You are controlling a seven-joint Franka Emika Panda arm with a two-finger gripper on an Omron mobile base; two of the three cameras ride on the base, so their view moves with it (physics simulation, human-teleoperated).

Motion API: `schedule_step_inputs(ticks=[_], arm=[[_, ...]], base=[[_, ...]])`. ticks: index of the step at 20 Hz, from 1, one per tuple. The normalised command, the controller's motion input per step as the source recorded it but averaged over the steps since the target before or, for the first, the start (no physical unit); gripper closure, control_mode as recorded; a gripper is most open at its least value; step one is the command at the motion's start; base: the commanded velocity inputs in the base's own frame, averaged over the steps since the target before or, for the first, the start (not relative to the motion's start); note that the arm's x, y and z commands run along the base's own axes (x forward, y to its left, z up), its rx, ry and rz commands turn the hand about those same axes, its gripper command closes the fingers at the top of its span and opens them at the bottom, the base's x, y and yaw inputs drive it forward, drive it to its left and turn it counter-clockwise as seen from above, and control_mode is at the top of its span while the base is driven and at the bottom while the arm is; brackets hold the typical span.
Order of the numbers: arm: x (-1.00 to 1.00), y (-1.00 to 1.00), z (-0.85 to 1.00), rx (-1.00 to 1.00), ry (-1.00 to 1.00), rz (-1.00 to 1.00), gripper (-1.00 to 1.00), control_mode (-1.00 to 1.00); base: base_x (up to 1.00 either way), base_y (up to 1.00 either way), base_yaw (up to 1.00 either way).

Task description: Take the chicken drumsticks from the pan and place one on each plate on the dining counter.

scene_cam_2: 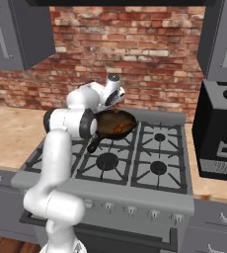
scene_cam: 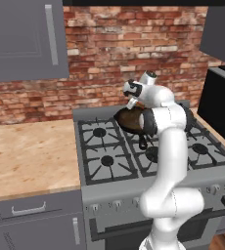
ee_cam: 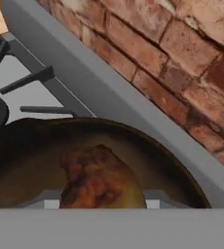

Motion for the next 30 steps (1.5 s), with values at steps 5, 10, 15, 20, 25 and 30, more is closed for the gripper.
schedule_step_inputs(ticks=[5,10,15,20,25,30], arm=[[-1.00,-0.13,0.12,0.16,-0.67,-0.07,1.00,-1.00],[-1.00,-0.31,0.64,0.25,-0.20,-0.01,1.00,-1.00],[-1.00,-0.34,1.00,0.06,0.00,0.08,1.00,-1.00],[-1.00,-0.21,1.00,-0.05,0.00,0.16,1.00,-1.00],[-1.00,-0.06,1.00,-0.28,0.03,0.22,1.00,-1.00],[-1.00,0.00,1.00,-0.41,0.13,0.26,1.00,-1.00]], base=[[0.00,0.00,0.00],[0.00,0.00,0.00],[0.00,0.00,0.00],[0.00,0.00,0.00],[0.00,0.00,0.00],[0.00,0.00,0.00]])
